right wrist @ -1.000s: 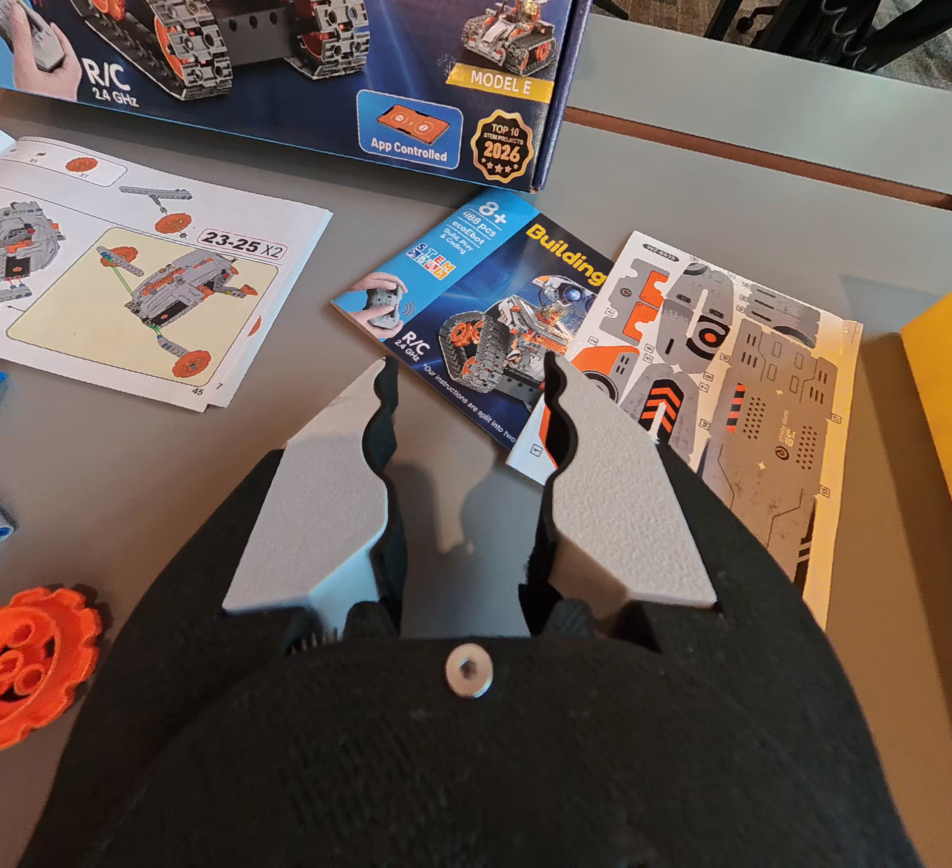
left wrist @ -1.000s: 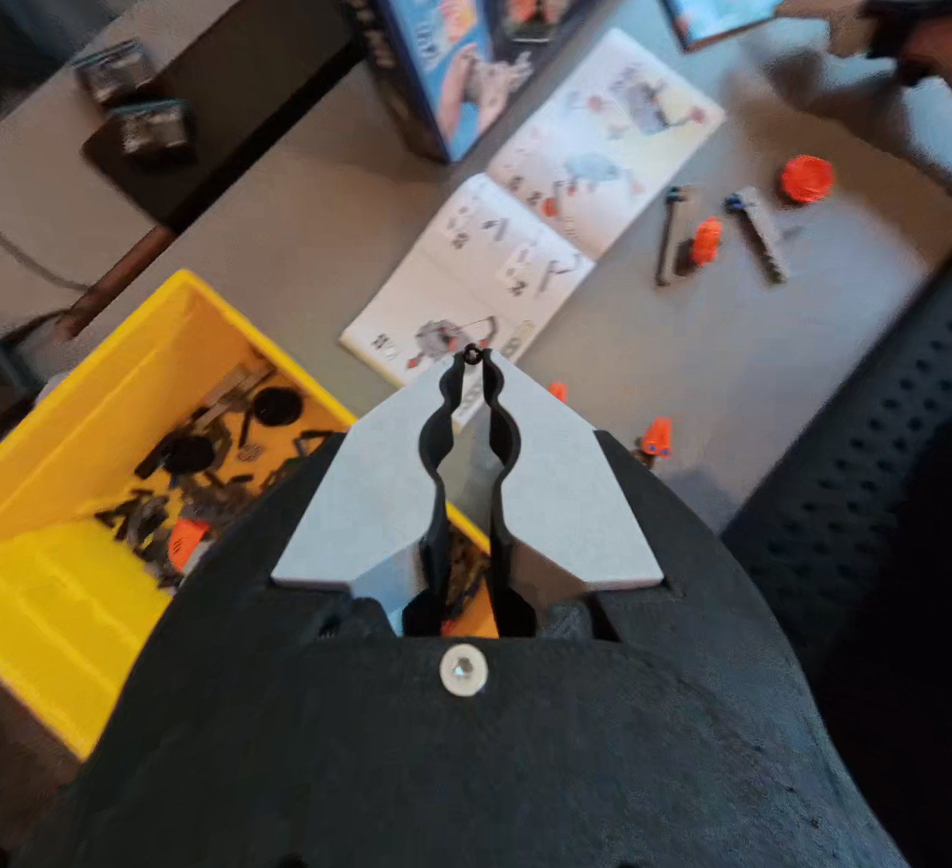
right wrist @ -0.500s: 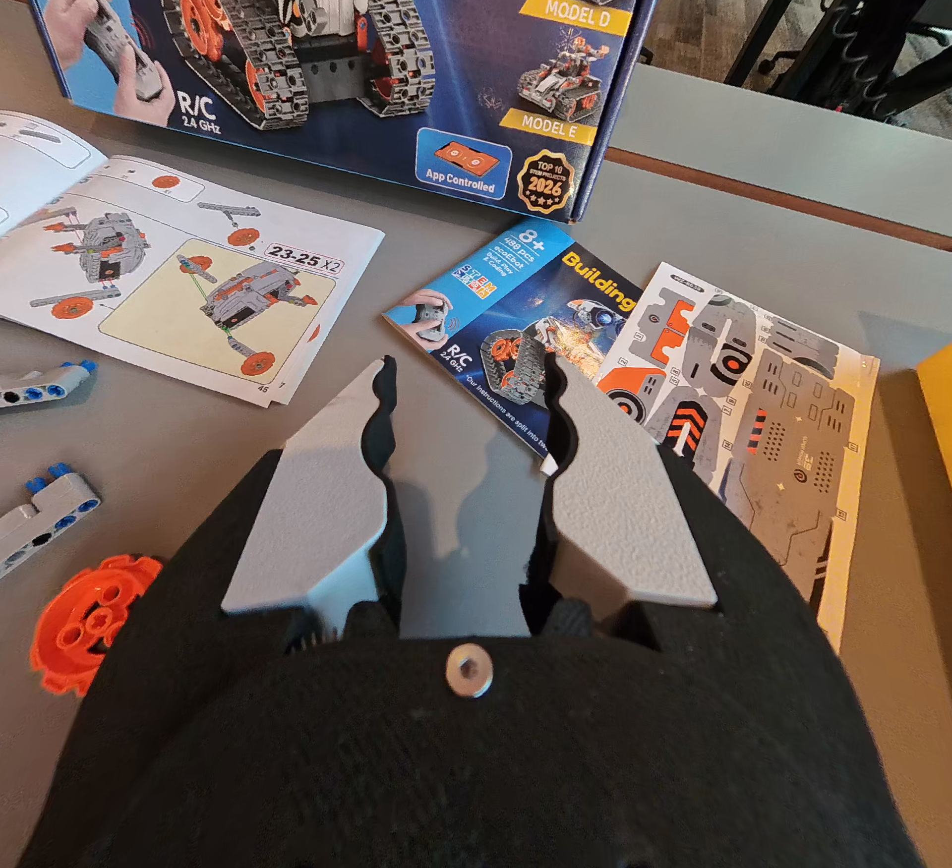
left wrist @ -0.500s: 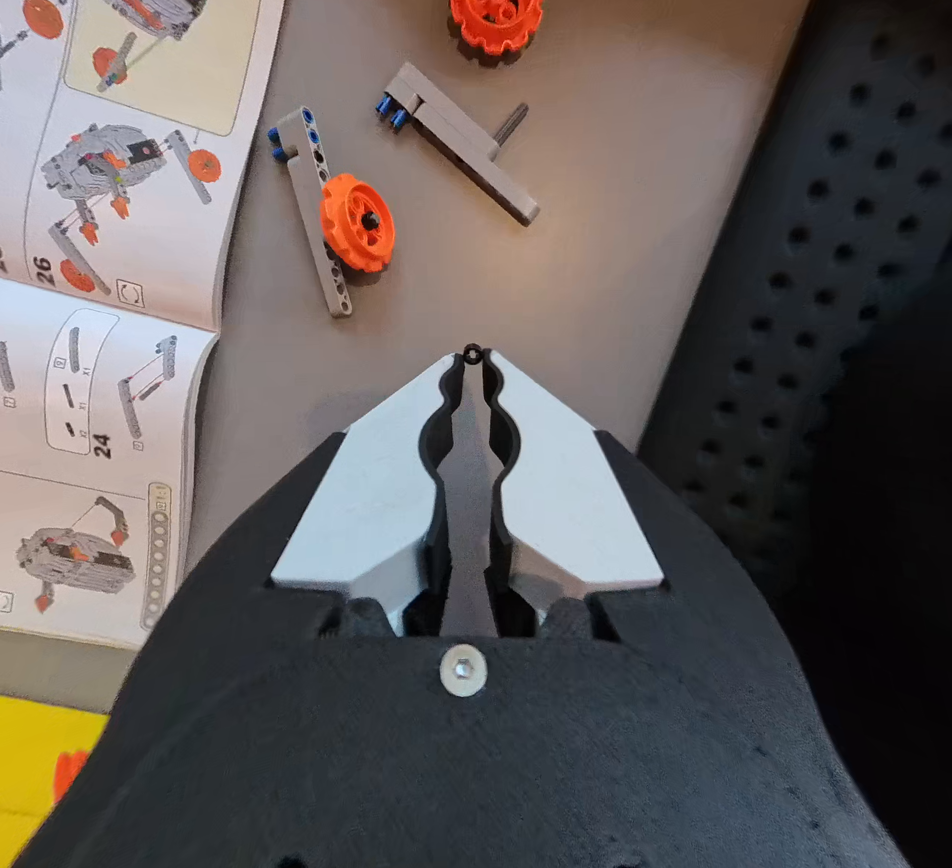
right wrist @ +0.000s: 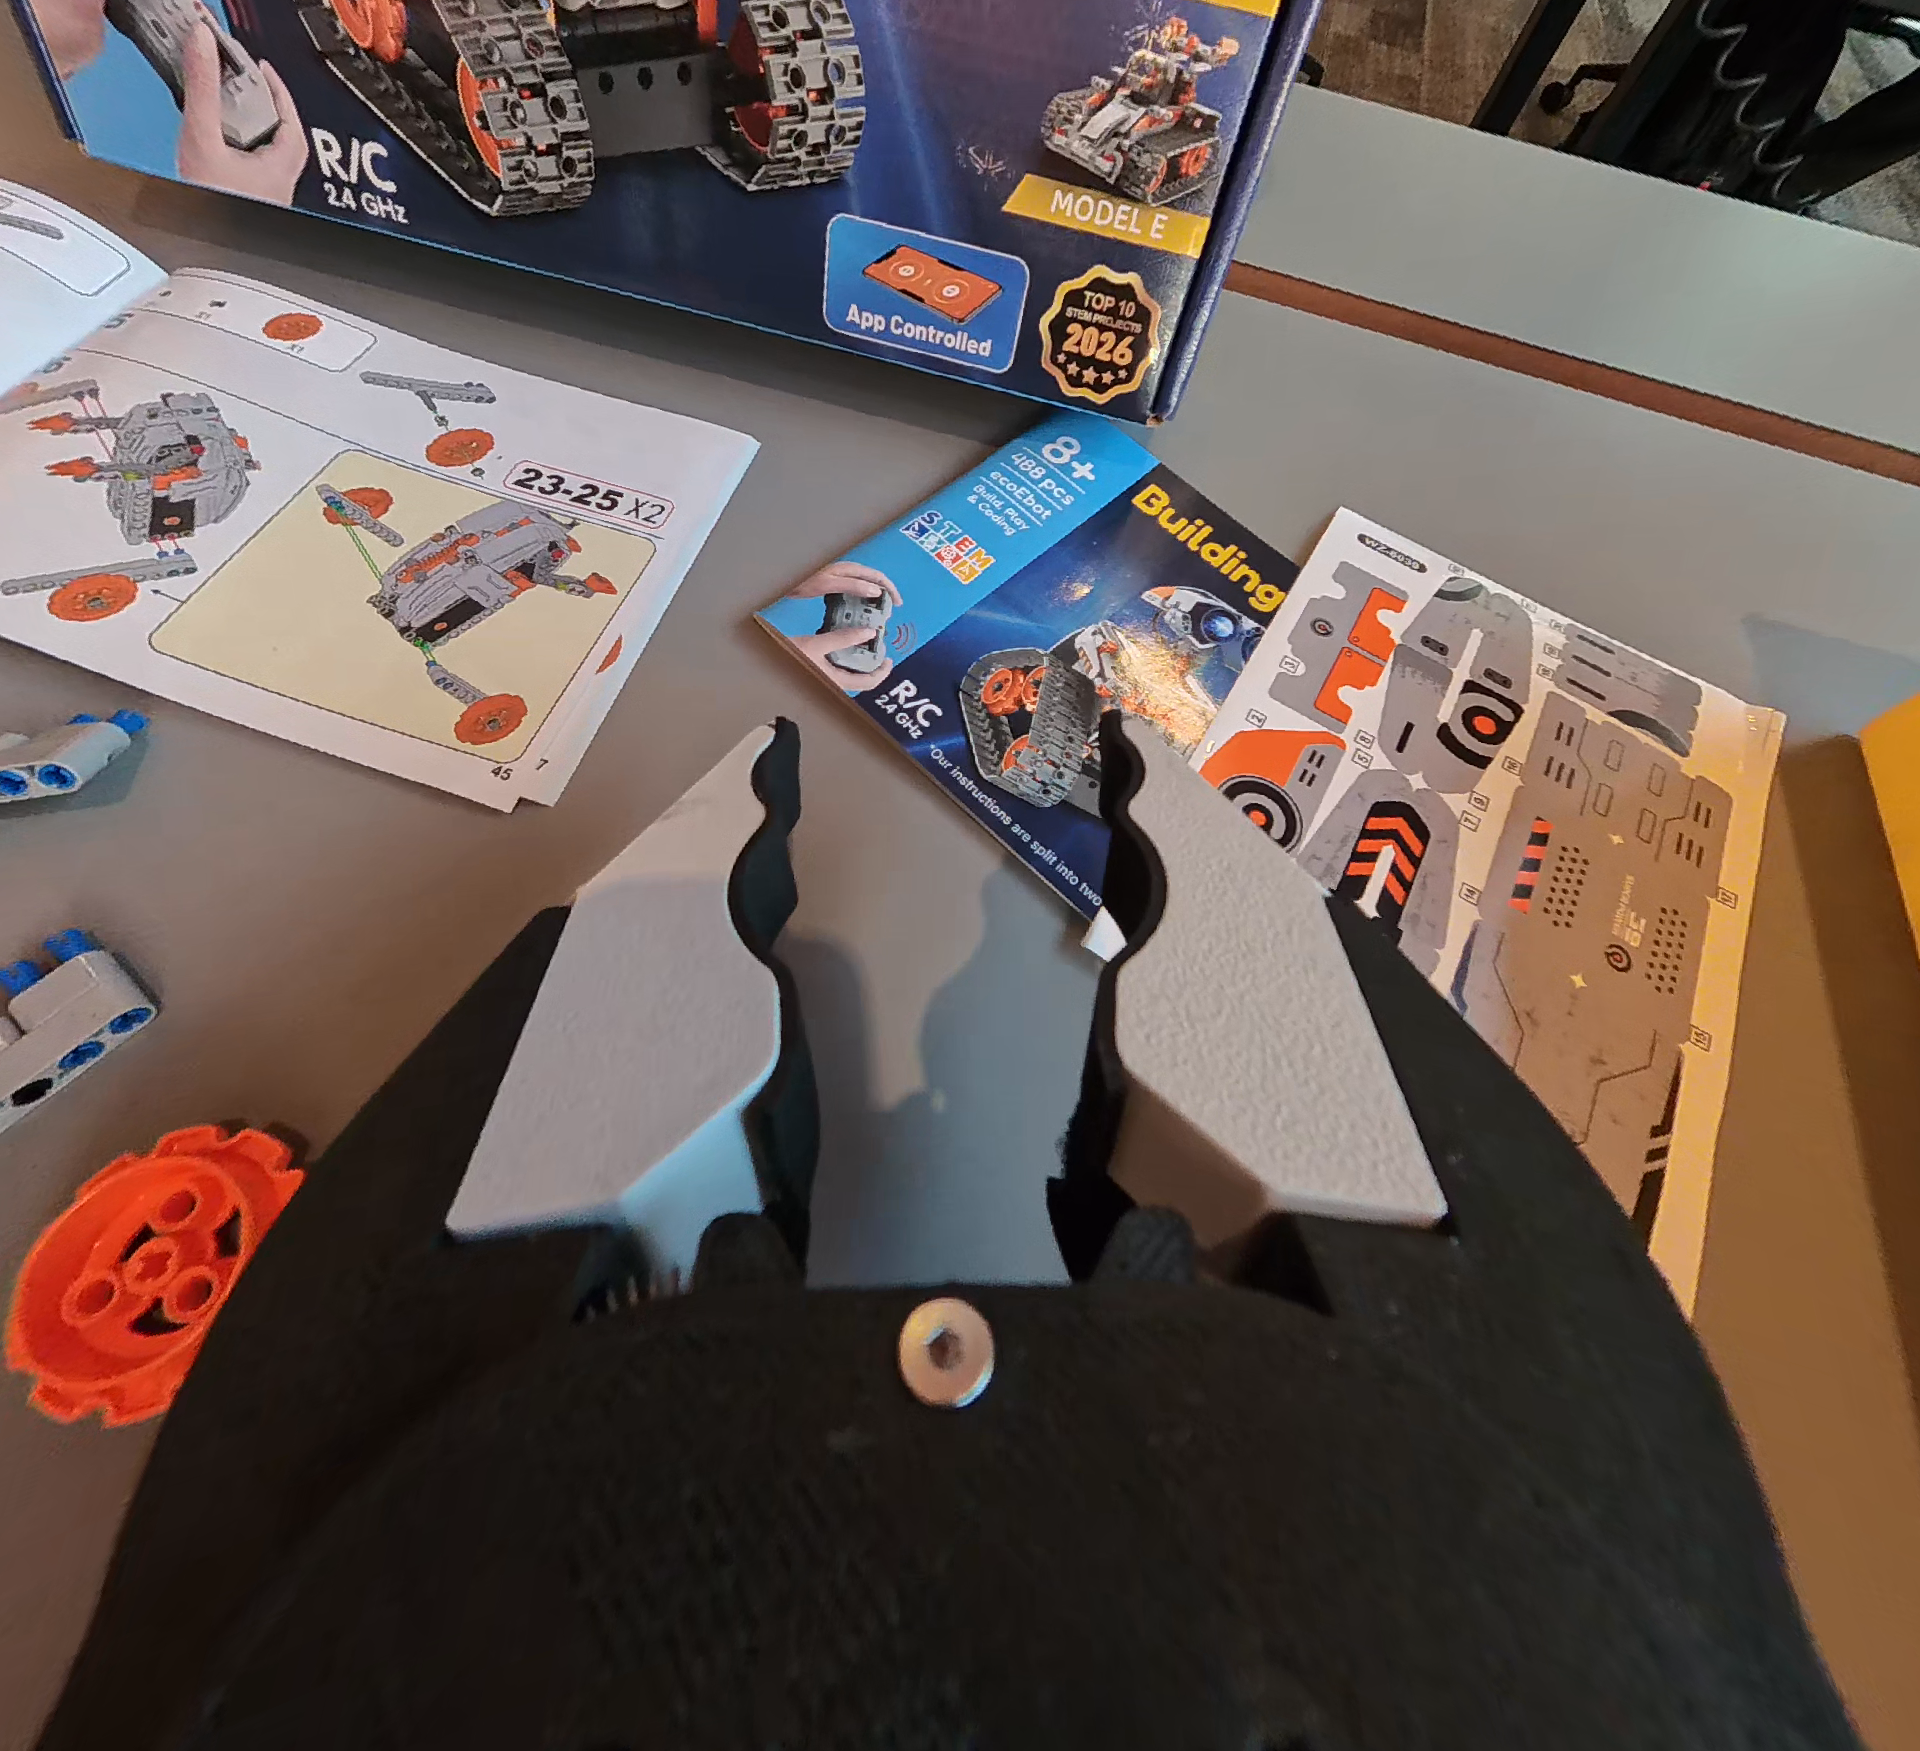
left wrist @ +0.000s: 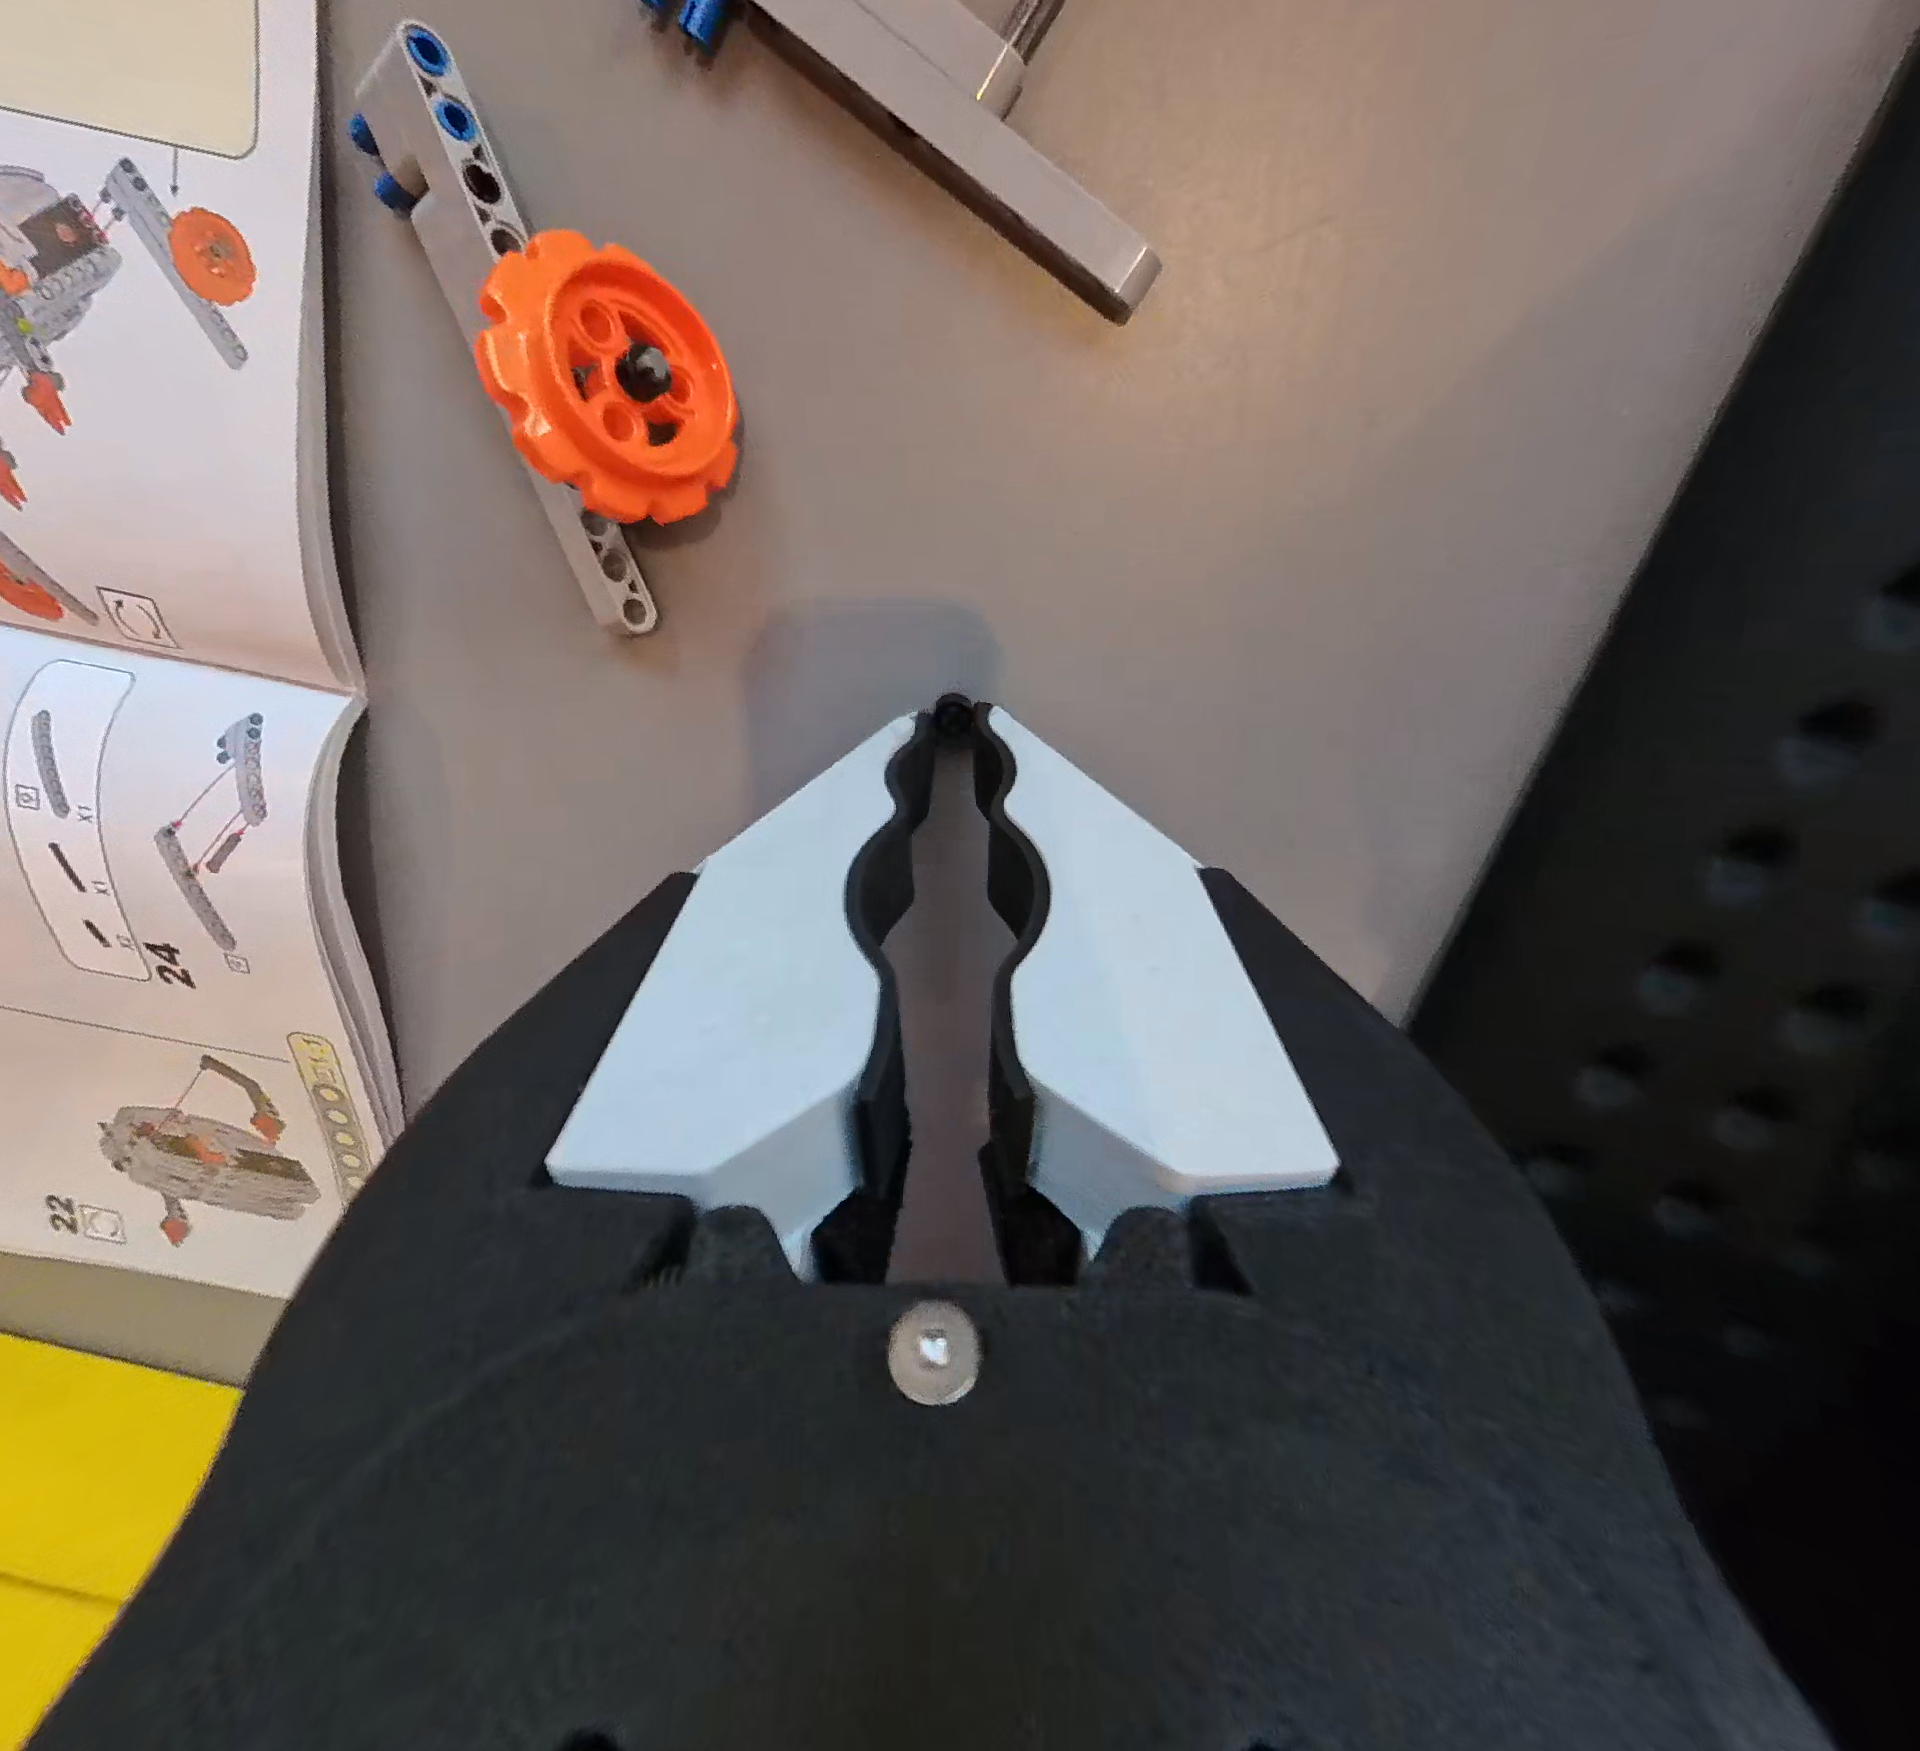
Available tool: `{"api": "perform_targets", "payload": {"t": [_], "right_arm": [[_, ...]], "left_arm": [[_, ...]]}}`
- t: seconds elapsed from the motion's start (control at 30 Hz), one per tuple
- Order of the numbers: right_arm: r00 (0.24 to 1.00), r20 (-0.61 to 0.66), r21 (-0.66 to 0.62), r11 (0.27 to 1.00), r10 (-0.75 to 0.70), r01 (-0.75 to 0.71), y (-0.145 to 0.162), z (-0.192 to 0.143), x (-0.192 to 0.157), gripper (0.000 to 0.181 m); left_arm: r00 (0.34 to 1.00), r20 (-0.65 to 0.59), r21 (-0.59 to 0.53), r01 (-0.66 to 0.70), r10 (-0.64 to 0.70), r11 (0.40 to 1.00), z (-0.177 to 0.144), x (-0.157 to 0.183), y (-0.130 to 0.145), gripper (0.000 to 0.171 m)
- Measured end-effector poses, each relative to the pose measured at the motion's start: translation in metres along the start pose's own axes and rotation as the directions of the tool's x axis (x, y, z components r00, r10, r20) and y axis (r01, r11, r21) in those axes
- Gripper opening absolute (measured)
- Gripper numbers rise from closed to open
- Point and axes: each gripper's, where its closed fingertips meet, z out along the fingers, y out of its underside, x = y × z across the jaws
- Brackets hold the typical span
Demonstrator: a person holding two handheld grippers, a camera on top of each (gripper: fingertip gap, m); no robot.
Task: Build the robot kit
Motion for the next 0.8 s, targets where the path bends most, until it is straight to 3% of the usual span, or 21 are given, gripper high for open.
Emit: {"api": "perform_targets", "payload": {"t": [0.17,0.27,0.33,0.4,0.5,0.6,0.67,0.8], "right_arm": [[1.000,-0.005,0.026,1.000,-0.010,0.010,-0.007,-0.006,-0.001,0.057],[1.000,-0.004,0.033,0.999,-0.009,0.009,-0.009,-0.007,0.000,0.057],[1.000,0.000,0.037,0.999,-0.005,0.005,-0.010,-0.009,0.000,0.057],[1.000,0.001,0.048,0.999,-0.006,0.006,-0.012,-0.011,-0.001,0.057],[1.000,-0.004,0.059,0.998,-0.009,0.009,-0.014,-0.014,-0.001,0.057],[1.000,-0.005,0.059,0.998,-0.009,0.010,-0.013,-0.011,0.000,0.057],[1.000,0.007,0.075,0.997,-0.016,0.015,-0.015,-0.010,-0.002,0.057],[0.986,0.146,0.193,0.979,-0.086,0.057,-0.034,-0.018,-0.033,0.058]], "left_arm": [[1.000,-0.013,0.020,-0.011,0.012,1.000,-0.011,-0.003,-0.001,0.016],[0.998,-0.013,0.162,0.055,-0.054,0.985,-0.053,-0.018,-0.015,0.021],[0.995,0.010,0.292,0.094,-0.102,0.952,-0.099,-0.036,-0.018,0.025],[0.979,0.069,0.465,0.138,-0.191,0.875,-0.157,-0.064,-0.014,0.025],[0.914,0.127,0.704,0.191,-0.385,0.684,-0.239,-0.111,0.013,0.032],[0.828,0.099,0.820,0.246,-0.552,0.517,-0.285,-0.151,0.054,0.043],[0.815,0.053,0.840,0.276,-0.577,0.467,-0.298,-0.160,0.074,0.054],[0.810,0.033,0.852,0.284,-0.586,0.440,-0.311,-0.168,0.098,0.062]]}}
